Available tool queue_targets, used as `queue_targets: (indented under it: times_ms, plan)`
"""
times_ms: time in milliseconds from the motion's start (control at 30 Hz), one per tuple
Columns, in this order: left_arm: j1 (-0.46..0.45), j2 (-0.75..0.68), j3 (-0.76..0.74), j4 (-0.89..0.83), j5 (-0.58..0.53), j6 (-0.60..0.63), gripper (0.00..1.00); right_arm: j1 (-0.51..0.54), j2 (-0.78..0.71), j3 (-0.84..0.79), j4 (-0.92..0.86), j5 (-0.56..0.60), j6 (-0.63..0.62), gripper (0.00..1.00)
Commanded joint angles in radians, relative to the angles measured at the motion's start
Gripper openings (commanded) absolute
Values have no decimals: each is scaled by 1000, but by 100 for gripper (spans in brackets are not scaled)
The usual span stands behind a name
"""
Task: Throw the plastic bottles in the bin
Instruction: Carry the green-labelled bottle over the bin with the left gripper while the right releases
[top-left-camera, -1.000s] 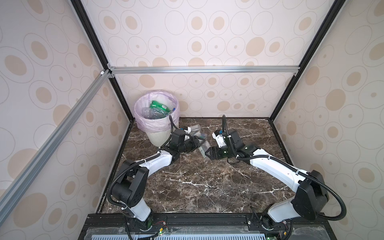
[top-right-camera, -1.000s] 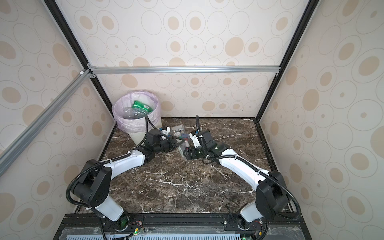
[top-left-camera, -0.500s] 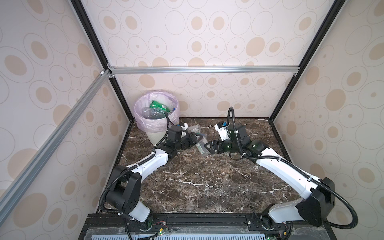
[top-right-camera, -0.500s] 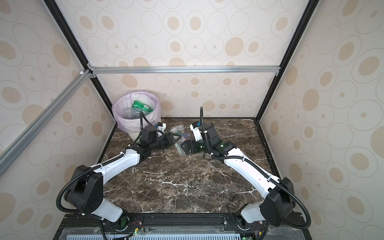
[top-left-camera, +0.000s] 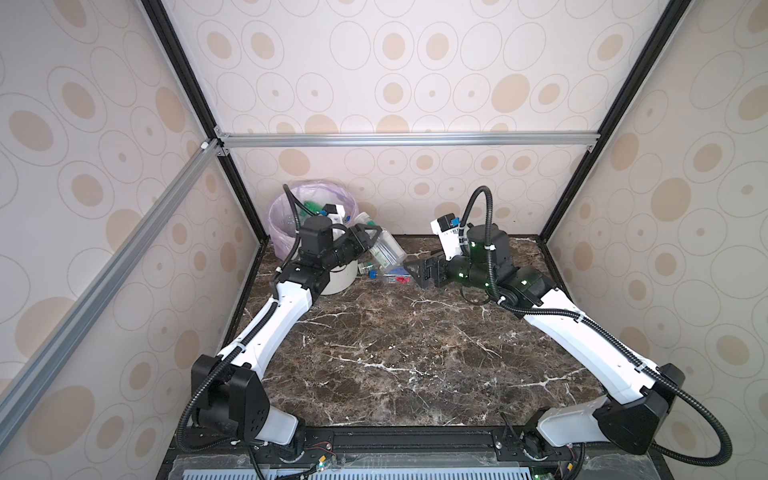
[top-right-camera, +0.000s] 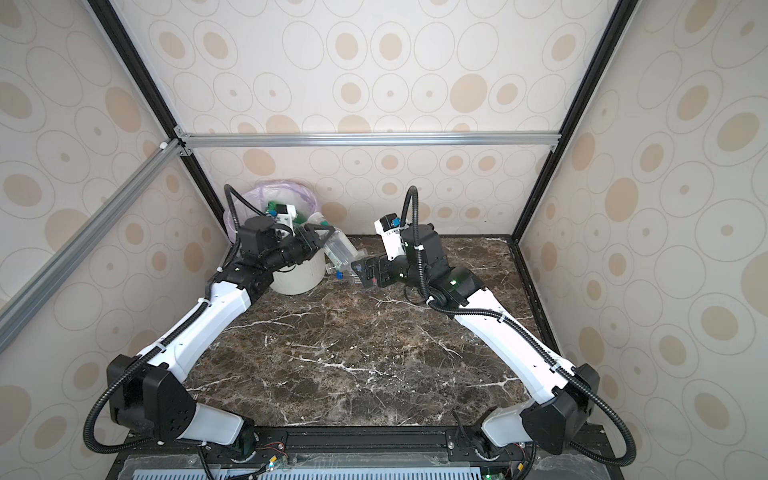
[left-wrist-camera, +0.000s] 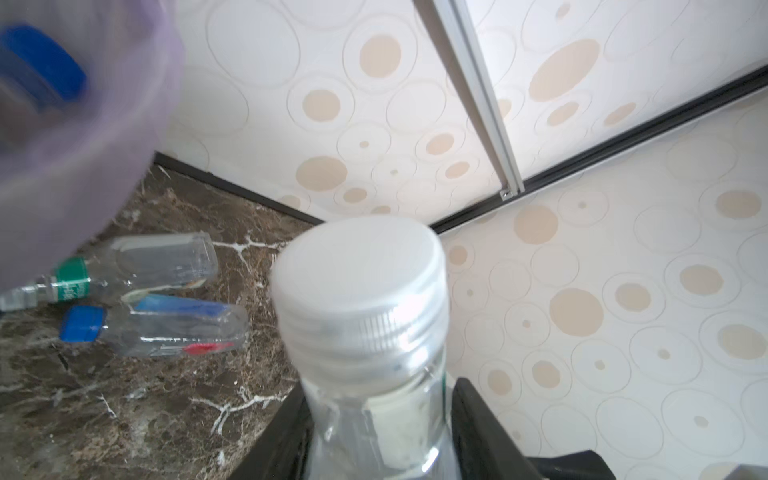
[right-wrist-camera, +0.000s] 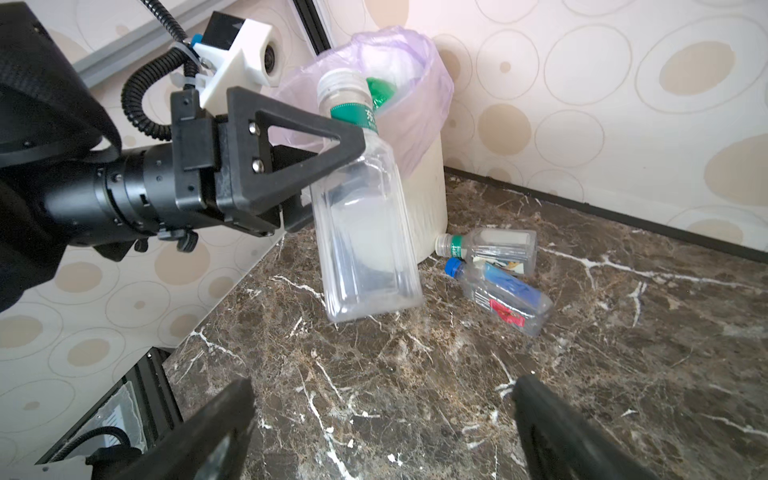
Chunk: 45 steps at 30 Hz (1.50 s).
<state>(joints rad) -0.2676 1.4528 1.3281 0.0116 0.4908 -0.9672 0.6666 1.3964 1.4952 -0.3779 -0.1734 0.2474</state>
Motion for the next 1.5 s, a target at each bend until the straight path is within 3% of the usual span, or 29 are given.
queue_targets:
  times_ms: [0,467,767,967,1100,1167,1467]
  plan:
    - [55,-25,94,-32,19,31,51,22,35,71,22,12,-36,100]
    - [282,25,416,-31,81,6,52,91,185,271,20,1,-46,100]
    - [315,19,411,24,54,31,52,90,206,270,4,18,-52,100]
    - [371,195,432,-18,60,66,52,90,214,251,1,17,-44,100]
    - [370,273,525,-42,112,71,79,90,203,233,-1,19,-40,100]
    - [368,253,512,-24,115,65,98,91,195,211,7,24,-41,100]
    - [356,131,438,-68,127,115,99,91,199,188,30,3,-12,100]
